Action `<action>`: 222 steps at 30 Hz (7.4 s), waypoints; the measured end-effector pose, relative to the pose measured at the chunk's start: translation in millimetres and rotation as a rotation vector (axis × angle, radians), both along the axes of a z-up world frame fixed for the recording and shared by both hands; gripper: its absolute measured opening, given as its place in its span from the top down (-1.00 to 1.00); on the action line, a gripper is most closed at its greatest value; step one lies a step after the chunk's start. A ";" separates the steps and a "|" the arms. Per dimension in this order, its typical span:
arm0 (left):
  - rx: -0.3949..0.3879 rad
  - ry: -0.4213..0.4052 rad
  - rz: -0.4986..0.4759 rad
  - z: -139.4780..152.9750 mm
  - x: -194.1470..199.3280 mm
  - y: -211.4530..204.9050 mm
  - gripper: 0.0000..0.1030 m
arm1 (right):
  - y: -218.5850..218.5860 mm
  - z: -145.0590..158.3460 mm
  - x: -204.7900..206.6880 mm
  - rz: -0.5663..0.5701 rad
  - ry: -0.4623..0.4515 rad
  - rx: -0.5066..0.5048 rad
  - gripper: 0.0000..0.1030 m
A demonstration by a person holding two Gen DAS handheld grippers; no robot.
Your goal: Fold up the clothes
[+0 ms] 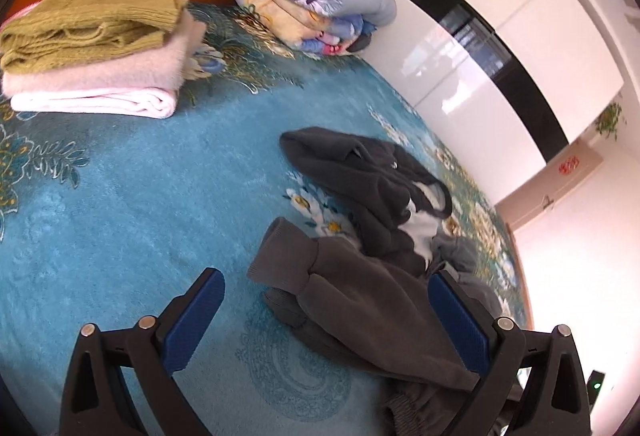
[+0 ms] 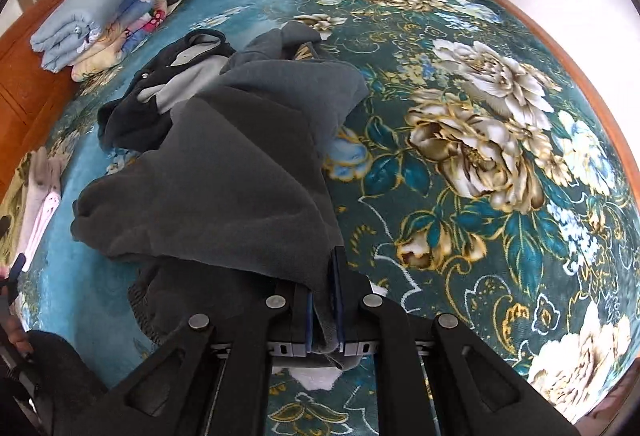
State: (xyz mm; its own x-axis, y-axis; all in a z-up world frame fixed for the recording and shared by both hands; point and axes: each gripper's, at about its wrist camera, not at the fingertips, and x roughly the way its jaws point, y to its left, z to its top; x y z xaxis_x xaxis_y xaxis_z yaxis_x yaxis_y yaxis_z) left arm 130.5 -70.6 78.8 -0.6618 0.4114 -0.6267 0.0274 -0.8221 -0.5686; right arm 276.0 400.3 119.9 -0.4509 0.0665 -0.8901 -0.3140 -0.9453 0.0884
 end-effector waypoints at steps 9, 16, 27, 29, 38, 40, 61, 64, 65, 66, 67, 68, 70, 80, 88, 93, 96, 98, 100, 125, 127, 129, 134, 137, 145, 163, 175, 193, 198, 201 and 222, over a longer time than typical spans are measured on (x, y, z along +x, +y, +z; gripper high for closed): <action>-0.010 -0.038 0.046 -7.7 -2.0 -5.3 -1.00 | -84.2 42.8 -7.7 0.342 0.083 0.235 -0.12; 0.003 -0.062 0.131 -12.7 -0.2 -21.9 -1.00 | -190.5 -14.3 -83.4 0.597 0.039 0.122 -0.15; 0.027 -0.103 0.200 -22.9 -1.2 -40.8 -1.00 | -268.6 -90.1 -146.1 0.660 -0.113 0.173 0.81; 0.031 -0.110 0.207 -25.0 -1.8 -43.5 -1.00 | -259.4 -88.1 -149.7 0.618 -0.122 0.134 0.89; 0.074 -0.126 0.187 -27.5 -4.1 -44.9 -1.00 | -143.2 37.1 -111.5 0.376 0.129 0.021 1.00; 0.082 -0.126 0.180 -27.2 -4.7 -43.8 -1.00 | -98.6 65.0 -90.1 0.274 0.172 0.054 1.00; 0.053 -0.138 0.164 -26.0 -2.9 -36.5 -1.00 | -147.4 -12.3 -125.3 0.364 0.079 -0.132 -0.27; 0.050 -0.146 0.163 -27.6 -4.1 -36.5 -1.00 | -160.0 -29.4 -139.6 0.345 0.039 -0.131 -0.27; 0.051 -0.152 0.162 -28.6 -4.6 -37.1 -1.00 | -152.7 -24.3 -136.4 0.331 0.047 -0.126 -0.27; 0.055 -0.159 0.160 -29.8 -5.0 -37.5 -1.00 | -145.3 -19.2 -133.3 0.317 0.055 -0.121 -0.21; 0.060 -0.165 0.158 -30.9 -5.4 -38.0 -1.00 | -138.0 -14.1 -130.1 0.303 0.063 -0.117 -0.05; 0.066 -0.169 0.157 -31.8 -5.7 -38.6 -1.00 | -130.7 -9.0 -126.9 0.289 0.071 -0.112 0.56; 0.076 -0.173 0.157 -33.1 -5.9 -39.8 -1.00 | -116.1 1.2 -120.6 0.261 0.088 -0.102 0.83; 0.127 -0.183 0.145 -36.2 -9.1 -41.7 -1.00 | -32.8 57.2 -81.9 0.092 0.171 -0.024 0.85; 0.132 -0.179 0.136 -34.5 -8.0 -39.0 -1.00 | 115.1 106.2 22.0 -0.351 0.141 0.358 0.86; 0.119 -0.178 0.134 -32.3 -6.9 -37.6 -1.00 | 169.3 69.2 60.4 -0.537 0.043 0.313 0.84; 0.110 -0.181 0.138 -32.0 -7.1 -37.0 -1.00 | 177.7 53.6 68.9 -0.601 0.028 0.269 0.43; 0.107 -0.183 0.139 -32.3 -6.9 -36.8 -1.00 | 174.5 50.3 69.7 -0.612 0.035 0.270 -0.13; 0.102 -0.184 0.138 -32.5 -7.1 -36.1 -1.00 | 165.4 57.8 63.5 -0.573 0.069 0.300 -0.21; 0.111 -0.205 0.162 -42.0 -7.4 -46.5 -1.00 | -266.2 -123.9 -166.2 0.636 -0.201 0.299 0.57; 0.120 -0.208 0.161 -43.0 -7.8 -47.9 -1.00 | -267.2 -127.0 -172.6 0.628 -0.210 0.262 0.82; 0.131 -0.213 0.158 -44.2 -8.8 -48.9 -1.00 | -234.7 -102.4 -169.2 0.557 -0.157 0.184 0.84; 0.126 -0.226 0.119 -44.0 -13.0 -41.1 -1.00 | -125.8 -23.3 -133.1 0.341 0.018 0.097 0.84; 0.079 -0.243 0.050 -40.5 -16.9 -24.2 -1.00 | -55.4 21.8 -91.8 0.169 0.120 0.108 0.84; -0.060 -0.252 -0.251 -31.4 -3.2 69.0 -1.00 | 137.8 65.7 55.5 -0.464 0.182 0.344 0.84; -0.149 -0.394 -0.606 -72.0 20.4 226.5 0.35 | 213.4 -15.3 147.3 -0.740 0.047 0.069 0.84; -0.290 -0.113 -0.461 10.6 -8.9 196.1 0.82 | 176.0 58.6 84.0 -0.557 0.242 0.003 0.84; -0.264 -0.203 -0.049 -16.9 -46.0 15.2 0.77 | 130.0 11.2 86.8 -0.460 0.276 -0.093 0.85; -0.196 -0.314 -0.011 -42.3 -46.9 10.0 0.77 | 134.2 -74.8 128.2 -0.581 0.078 -0.191 0.85; -0.213 -0.320 -0.018 -46.1 -42.3 12.5 0.76 | 137.9 -89.7 135.4 -0.599 0.032 -0.206 0.85; -0.090 -0.304 0.022 -49.4 -26.0 -2.1 0.71 | -80.7 -71.9 -82.9 0.385 -0.101 -0.018 0.01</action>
State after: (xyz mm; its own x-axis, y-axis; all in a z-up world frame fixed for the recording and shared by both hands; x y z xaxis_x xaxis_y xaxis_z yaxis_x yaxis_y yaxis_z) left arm 104.5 -72.7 29.4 -0.4467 0.3330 -0.8304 0.2029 -0.8662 -0.4566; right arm 193.2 319.6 47.9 -0.3495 -0.1064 -0.9309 0.0546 -0.9942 0.0931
